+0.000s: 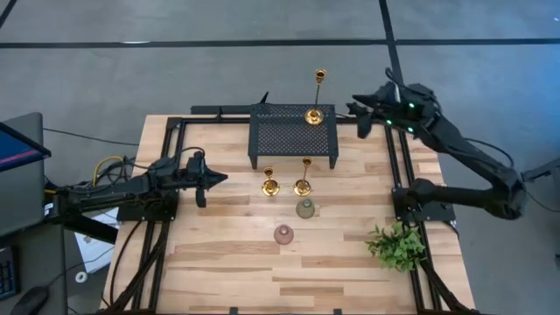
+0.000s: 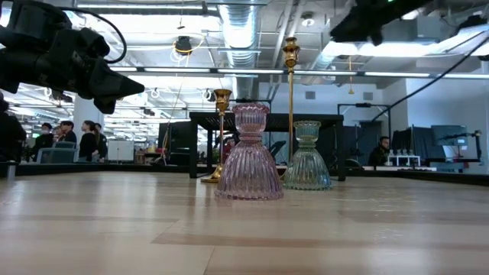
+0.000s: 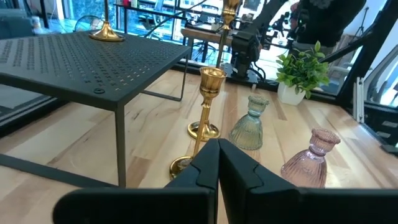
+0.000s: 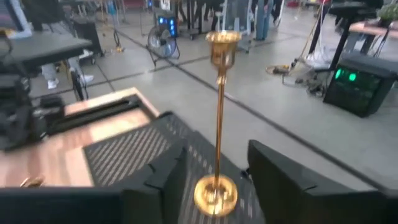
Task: Pick & Place candle stick holders
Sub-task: Put the left gold candle holder on the shelf
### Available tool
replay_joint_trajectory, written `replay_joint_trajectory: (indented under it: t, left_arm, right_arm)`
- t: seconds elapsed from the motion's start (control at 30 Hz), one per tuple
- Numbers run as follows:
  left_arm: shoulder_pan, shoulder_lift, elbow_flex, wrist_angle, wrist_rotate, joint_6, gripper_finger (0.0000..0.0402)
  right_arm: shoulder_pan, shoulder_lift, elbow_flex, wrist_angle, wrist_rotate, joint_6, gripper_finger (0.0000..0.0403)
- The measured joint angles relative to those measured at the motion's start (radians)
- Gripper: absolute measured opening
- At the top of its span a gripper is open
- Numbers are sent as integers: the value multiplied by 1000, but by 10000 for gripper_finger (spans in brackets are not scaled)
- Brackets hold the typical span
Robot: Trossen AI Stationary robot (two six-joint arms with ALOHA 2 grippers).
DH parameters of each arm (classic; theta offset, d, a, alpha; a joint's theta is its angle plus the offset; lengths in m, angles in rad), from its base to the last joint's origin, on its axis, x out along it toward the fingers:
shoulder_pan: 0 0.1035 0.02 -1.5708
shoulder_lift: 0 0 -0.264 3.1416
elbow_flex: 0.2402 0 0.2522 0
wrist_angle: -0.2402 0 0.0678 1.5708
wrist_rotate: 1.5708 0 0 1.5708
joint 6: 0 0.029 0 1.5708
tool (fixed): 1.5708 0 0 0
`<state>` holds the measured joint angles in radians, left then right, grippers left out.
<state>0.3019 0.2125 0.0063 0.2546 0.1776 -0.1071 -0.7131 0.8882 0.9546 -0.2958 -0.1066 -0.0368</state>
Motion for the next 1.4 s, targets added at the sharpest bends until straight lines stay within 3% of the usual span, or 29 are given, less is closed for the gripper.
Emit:
replay_joint_trajectory:
  t: [0.2, 0.3, 0.53, 0.8, 1.07, 1.2, 1.4]
  left_arm:
    - [-22, 0, 0, 18, -1, -4, 6]
    - [-52, 0, 0, 72, -1, -6, 6]
    - [-151, 42, 0, 174, -125, -33, 4]
    - [-213, 243, 0, 212, -215, 18, 4]
    - [-213, 497, 0, 475, -214, 35, 4]
    - [-213, 609, 3, 624, -150, 50, 6]
    - [-241, 766, 129, 651, -103, 87, 5]
  right_arm:
    - [0, -124, -2, -230, -1, -7, 44]
    - [22, -182, -46, -251, -1, -19, 7]
    - [111, -316, -226, -203, -1, 39, 2]
    - [209, -457, -442, -1, 0, 80, 1]
    - [282, -497, -539, 134, 2, 56, 1]
    - [304, -496, -571, 183, 3, 28, 0]
    - [320, -496, -573, 185, 11, 27, 0]
